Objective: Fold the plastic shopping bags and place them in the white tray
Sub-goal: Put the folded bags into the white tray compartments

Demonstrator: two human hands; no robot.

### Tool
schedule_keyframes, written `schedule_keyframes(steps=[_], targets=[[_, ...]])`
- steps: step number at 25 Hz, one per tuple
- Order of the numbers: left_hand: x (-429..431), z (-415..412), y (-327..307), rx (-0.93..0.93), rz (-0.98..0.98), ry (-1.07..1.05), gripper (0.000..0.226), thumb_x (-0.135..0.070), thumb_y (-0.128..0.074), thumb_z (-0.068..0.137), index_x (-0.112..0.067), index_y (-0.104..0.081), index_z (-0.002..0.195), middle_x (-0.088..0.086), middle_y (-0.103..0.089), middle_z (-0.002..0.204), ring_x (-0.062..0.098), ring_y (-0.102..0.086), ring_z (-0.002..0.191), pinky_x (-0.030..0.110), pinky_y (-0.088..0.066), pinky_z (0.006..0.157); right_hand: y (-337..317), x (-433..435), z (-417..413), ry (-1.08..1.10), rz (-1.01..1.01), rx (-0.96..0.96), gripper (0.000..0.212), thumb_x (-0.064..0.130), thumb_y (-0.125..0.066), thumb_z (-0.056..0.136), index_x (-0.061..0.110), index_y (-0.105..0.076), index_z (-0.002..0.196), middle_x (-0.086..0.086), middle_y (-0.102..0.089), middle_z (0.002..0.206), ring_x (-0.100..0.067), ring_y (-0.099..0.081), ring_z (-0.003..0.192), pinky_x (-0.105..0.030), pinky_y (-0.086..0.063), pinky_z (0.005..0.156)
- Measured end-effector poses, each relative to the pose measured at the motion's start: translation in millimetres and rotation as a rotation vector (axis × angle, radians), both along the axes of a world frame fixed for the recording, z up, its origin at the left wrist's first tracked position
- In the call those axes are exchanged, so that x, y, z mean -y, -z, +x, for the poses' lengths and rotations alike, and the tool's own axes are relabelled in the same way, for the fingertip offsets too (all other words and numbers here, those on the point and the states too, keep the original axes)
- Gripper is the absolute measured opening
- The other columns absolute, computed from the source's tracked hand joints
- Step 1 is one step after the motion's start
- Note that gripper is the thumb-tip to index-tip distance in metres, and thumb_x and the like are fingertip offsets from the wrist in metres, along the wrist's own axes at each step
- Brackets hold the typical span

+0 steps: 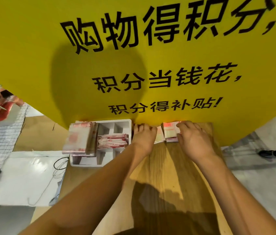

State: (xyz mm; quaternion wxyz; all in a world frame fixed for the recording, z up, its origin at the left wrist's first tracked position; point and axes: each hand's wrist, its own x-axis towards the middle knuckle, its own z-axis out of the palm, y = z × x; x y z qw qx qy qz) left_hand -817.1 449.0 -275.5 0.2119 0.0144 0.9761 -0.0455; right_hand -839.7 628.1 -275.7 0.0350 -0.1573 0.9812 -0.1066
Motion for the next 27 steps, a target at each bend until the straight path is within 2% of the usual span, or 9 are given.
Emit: schedule_keyframes(steps=[4,7,9,11,14,16,19,22,27], targets=[[-4.7,3.3,6.9,0.078,0.085,-0.047,0.085,-0.032,-0.081,0.078,-0.013,-0.033,0.146,0.016,-0.039,0.142,0.035,-0.038,0.133,0.045,-0.034,0.111,14.1,-3.4,-26.9,-0.095,0.006,0.069,0.047,0.020,-0.057,0.097,0.023,-0.047,0.142,-0.002,-0.046,0.148,-0.026,-0.043,0.131,-0.035,-0.037,0.100],[-9.1,15.4,5.6,0.107,0.180,-0.080,0.088,-0.030,-0.086,0.075,-0.011,-0.035,0.144,0.015,-0.035,0.143,0.034,-0.049,0.125,0.042,-0.044,0.102,22.0,-5.0,-33.1,-0.111,-0.013,0.139,0.049,0.022,-0.062,0.094,0.021,-0.048,0.142,-0.002,-0.046,0.146,-0.026,-0.044,0.130,-0.036,-0.038,0.101],[-11.0,25.3,-0.6,0.062,0.306,-0.111,0.075,-0.018,-0.080,0.081,-0.010,-0.038,0.142,0.014,-0.035,0.145,0.032,-0.058,0.115,0.038,-0.051,0.092,19.1,-3.2,-28.6,-0.131,-0.047,0.088,0.048,0.019,-0.064,0.093,0.019,-0.051,0.139,-0.004,-0.049,0.143,-0.027,-0.046,0.127,-0.037,-0.039,0.099],[-9.7,36.5,-9.4,-0.002,0.409,-0.080,0.055,-0.011,-0.069,0.090,-0.010,-0.044,0.138,0.012,-0.046,0.140,0.029,-0.060,0.114,0.035,-0.051,0.088,9.3,-3.3,-14.9,-0.141,-0.245,0.036,0.042,0.020,-0.065,0.093,0.017,-0.057,0.134,-0.003,-0.055,0.135,-0.024,-0.051,0.122,-0.035,-0.042,0.096],[9.1,57.1,-25.3,-0.145,0.545,-0.035,0.037,-0.015,-0.061,0.094,-0.015,-0.051,0.130,0.008,-0.060,0.123,0.023,-0.060,0.107,0.029,-0.047,0.079,-21.0,-4.3,17.6,-0.182,-0.662,0.340,0.038,0.039,-0.070,0.089,0.030,-0.062,0.125,0.016,-0.063,0.116,0.003,-0.059,0.104,-0.018,-0.046,0.086],[30.5,70.9,-37.4,-0.240,0.626,-0.041,0.029,-0.022,-0.065,0.093,-0.020,-0.058,0.120,0.002,-0.063,0.113,0.017,-0.061,0.098,0.026,-0.045,0.074,-34.2,5.6,33.2,-0.285,-0.681,0.535,0.037,0.043,-0.075,0.081,0.039,-0.063,0.115,0.023,-0.067,0.104,0.008,-0.061,0.095,-0.014,-0.047,0.081],[59.6,91.9,-50.4,-0.296,0.727,-0.069,0.024,-0.030,-0.073,0.088,-0.018,-0.064,0.107,-0.002,-0.066,0.099,0.012,-0.060,0.086,0.030,-0.049,0.070,-37.2,37.1,46.1,-0.398,-0.533,0.464,0.025,0.041,-0.077,0.083,0.041,-0.063,0.103,0.022,-0.069,0.089,0.006,-0.062,0.083,-0.021,-0.048,0.071],[98.6,104.0,-56.2,-0.296,0.606,-0.057,0.033,-0.028,-0.078,0.083,-0.020,-0.064,0.110,-0.004,-0.064,0.106,0.015,-0.058,0.094,0.034,-0.051,0.078,-40.7,70.6,57.8,-0.464,-0.456,0.346,0.013,0.040,-0.070,0.090,0.041,-0.058,0.084,0.021,-0.056,0.068,0.003,-0.054,0.066,-0.018,-0.035,0.057],[168.7,99.6,-54.7,-0.404,0.217,0.061,0.054,-0.032,-0.078,0.082,-0.022,-0.058,0.132,0.002,-0.056,0.136,0.026,-0.047,0.130,0.046,-0.034,0.107,-40.0,100.6,71.2,-0.455,-0.355,0.235,0.011,0.031,-0.065,0.094,0.031,-0.065,0.105,0.015,-0.062,0.091,-0.006,-0.056,0.078,-0.013,-0.032,0.058]])
